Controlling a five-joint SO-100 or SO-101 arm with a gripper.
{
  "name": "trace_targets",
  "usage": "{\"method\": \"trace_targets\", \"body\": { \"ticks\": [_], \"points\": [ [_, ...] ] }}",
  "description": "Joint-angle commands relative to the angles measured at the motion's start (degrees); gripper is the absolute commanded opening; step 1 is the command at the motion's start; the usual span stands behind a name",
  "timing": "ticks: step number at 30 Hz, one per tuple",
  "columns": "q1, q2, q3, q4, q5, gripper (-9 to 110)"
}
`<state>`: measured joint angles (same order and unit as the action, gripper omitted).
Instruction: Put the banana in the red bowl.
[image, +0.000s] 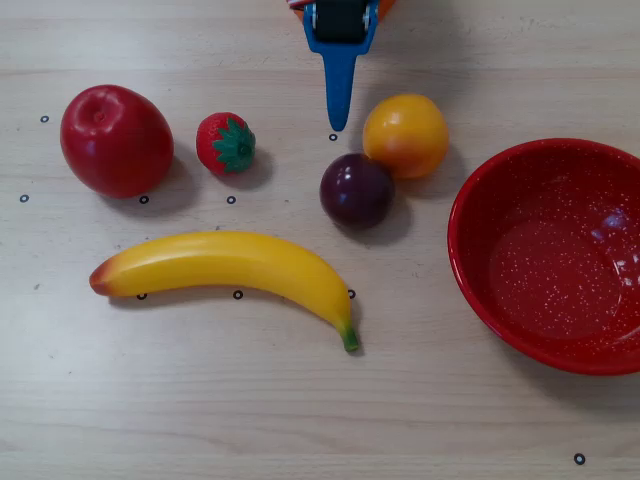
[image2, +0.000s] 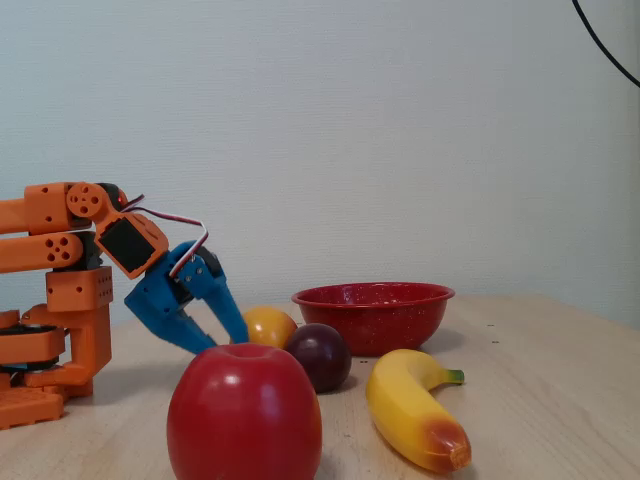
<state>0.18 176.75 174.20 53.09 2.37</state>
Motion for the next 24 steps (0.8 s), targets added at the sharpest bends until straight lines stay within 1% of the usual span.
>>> {"method": "trace_targets", "body": {
  "ticks": [1,9,18,24],
  "points": [
    [0.26,-2.72,-5.36,-0.18,3.16,0],
    [-3.34,-15.38,-17.75,1.58,8.35,0],
    [-7.03,-35.6,-40.34,14.68,11.78,0],
    [-9.4,-52.03,-59.94,26.37,13.36,0]
  ]
}}
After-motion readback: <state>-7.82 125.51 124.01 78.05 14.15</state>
